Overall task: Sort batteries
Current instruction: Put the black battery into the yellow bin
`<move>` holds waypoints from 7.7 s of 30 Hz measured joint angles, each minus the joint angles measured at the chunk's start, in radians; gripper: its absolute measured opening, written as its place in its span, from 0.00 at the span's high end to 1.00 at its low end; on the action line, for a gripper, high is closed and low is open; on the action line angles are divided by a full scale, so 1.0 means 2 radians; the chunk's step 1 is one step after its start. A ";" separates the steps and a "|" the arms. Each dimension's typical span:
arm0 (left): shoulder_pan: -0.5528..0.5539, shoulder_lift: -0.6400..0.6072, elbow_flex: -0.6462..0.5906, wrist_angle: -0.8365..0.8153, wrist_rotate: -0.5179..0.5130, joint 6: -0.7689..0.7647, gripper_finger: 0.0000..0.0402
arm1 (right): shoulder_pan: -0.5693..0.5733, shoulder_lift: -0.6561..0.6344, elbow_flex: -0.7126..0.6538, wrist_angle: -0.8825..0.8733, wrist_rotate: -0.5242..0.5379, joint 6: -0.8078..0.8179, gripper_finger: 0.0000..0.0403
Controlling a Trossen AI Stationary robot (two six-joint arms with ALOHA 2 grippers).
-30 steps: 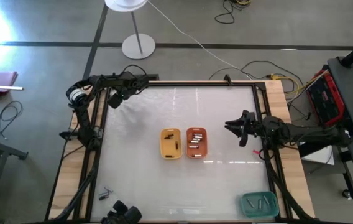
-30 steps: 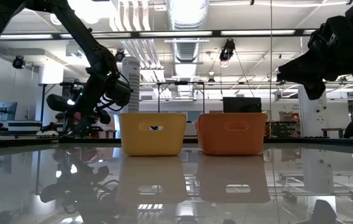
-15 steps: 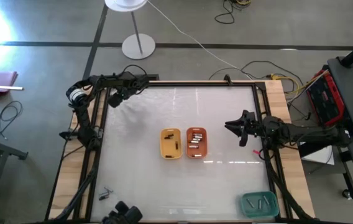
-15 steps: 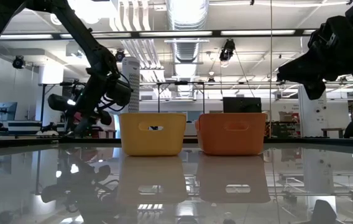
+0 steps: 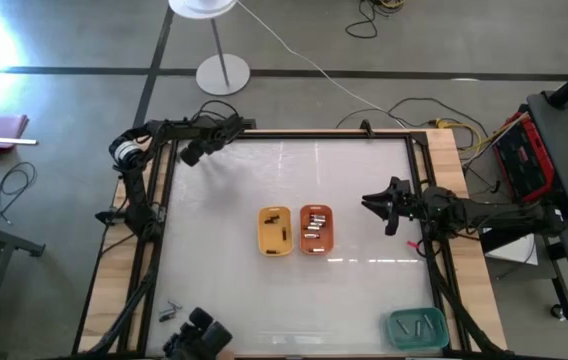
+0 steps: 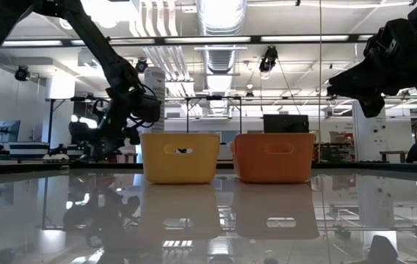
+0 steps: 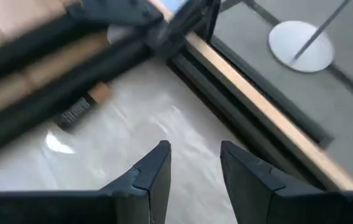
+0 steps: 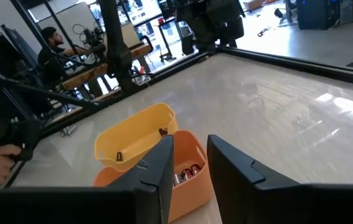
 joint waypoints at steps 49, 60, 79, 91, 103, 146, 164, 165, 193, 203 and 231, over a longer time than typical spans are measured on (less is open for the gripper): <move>0.097 0.010 0.010 -0.146 0.111 -0.363 0.36 | 0.000 0.000 0.000 0.000 0.000 0.000 0.82; 0.097 0.011 0.016 -0.131 0.131 -0.361 0.36 | 0.000 0.000 0.000 0.000 0.000 0.000 0.80; 0.120 0.019 0.040 -0.146 0.125 -0.332 0.24 | 0.000 0.000 0.000 0.000 0.000 0.000 0.75; 0.085 0.019 0.055 -0.165 0.038 -0.210 0.25 | 0.000 0.000 0.000 0.000 0.000 0.000 0.83; 0.084 0.019 0.023 -0.107 0.069 -0.063 0.25 | 0.000 0.000 0.000 0.000 0.000 0.000 0.81; 0.101 0.011 0.007 -0.189 0.179 -0.357 1.00 | 0.000 0.000 0.000 0.000 0.000 0.000 0.78; 0.154 0.050 0.070 -0.268 0.249 -0.365 1.00 | 0.000 0.000 0.000 0.000 0.000 0.000 0.82; 0.155 0.060 0.078 -0.280 0.251 -0.365 1.00 | 0.000 0.000 0.000 0.000 0.000 0.000 0.82; 0.156 0.170 0.209 -0.342 0.149 -0.257 1.00 | 0.000 0.000 0.000 0.000 0.000 0.000 0.77; 0.154 0.103 0.119 -0.238 0.146 -0.243 1.00 | 0.000 0.000 0.000 0.000 0.000 0.000 0.83; 0.106 0.098 0.176 -0.269 0.169 -0.300 0.71 | 0.000 0.000 0.000 0.000 0.000 0.000 0.77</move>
